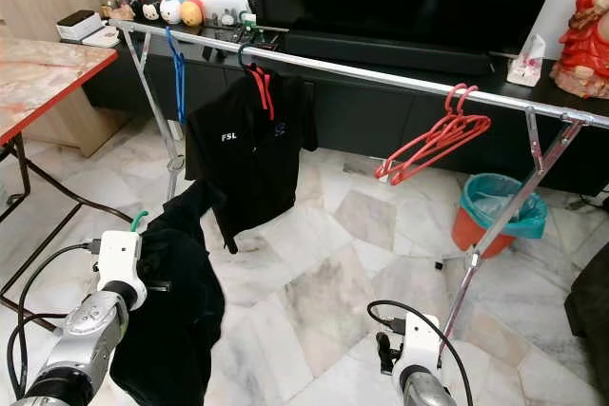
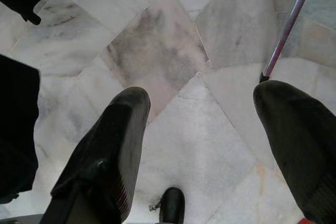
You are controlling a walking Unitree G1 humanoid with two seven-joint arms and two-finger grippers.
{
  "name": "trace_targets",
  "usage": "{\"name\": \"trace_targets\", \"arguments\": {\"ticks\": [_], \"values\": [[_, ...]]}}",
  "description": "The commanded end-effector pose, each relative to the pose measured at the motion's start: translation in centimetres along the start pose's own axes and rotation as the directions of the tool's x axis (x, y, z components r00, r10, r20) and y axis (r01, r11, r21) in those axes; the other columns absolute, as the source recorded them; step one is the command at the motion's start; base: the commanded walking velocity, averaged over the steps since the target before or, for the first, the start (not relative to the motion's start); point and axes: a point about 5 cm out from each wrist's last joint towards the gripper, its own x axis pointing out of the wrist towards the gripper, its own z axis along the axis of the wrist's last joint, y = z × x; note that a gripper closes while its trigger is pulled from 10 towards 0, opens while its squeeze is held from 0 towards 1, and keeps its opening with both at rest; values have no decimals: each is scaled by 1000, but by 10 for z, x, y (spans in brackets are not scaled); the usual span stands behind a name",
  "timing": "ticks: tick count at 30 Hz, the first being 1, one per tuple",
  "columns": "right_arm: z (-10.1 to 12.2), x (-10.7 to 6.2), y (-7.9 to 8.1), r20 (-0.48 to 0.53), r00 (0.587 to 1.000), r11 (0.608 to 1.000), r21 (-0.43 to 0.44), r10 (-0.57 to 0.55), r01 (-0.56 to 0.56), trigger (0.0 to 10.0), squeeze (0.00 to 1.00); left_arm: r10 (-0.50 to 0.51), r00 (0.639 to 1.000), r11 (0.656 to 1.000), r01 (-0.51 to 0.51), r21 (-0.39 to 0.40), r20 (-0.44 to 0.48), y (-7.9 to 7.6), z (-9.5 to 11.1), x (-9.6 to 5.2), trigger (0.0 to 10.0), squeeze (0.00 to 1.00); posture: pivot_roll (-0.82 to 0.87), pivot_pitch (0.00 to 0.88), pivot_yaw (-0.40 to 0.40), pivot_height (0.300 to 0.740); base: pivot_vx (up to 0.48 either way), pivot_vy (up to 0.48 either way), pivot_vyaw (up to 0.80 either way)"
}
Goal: Hang hanger
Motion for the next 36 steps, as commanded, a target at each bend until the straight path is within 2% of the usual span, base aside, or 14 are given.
{"name": "trace_targets", "arguments": {"ticks": [1,3,7,13,29,36], "values": [[-1,-1,-1,4,1000,1000,17,-11,10,10000,0,-9,998,1000,10,-3,67,-3,16,5,10000,0,65,0,-2,740,292,0,0],[-2,-1,-1,3,1000,1000,17,-11,11,10000,0,-10,998,1000,10,-4,68,-3,16,5,10000,0,65,0,-2,740,306,0,0],[-15,-6,-11,-18,999,999,30,-36,37,10000,0,-39,997,999,39,-4,67,-14,12,1,10000,0,18,0,14,740,336,0,-197],[-24,-10,-14,-33,999,999,15,-42,42,10000,0,-32,997,999,32,-7,70,-14,14,1,10000,0,14,0,8,740,362,0,-513],[-28,-13,-21,-44,999,1000,-13,-27,26,10000,0,-15,996,1000,18,-26,93,-21,17,-1,10000,0,23,0,-26,740,376,0,0],[-29,-14,-22,-51,998,1000,-16,-25,24,10000,0,-7,993,1000,10,-26,115,-19,21,-3,10000,0,25,0,-33,740,381,0,0]]}}
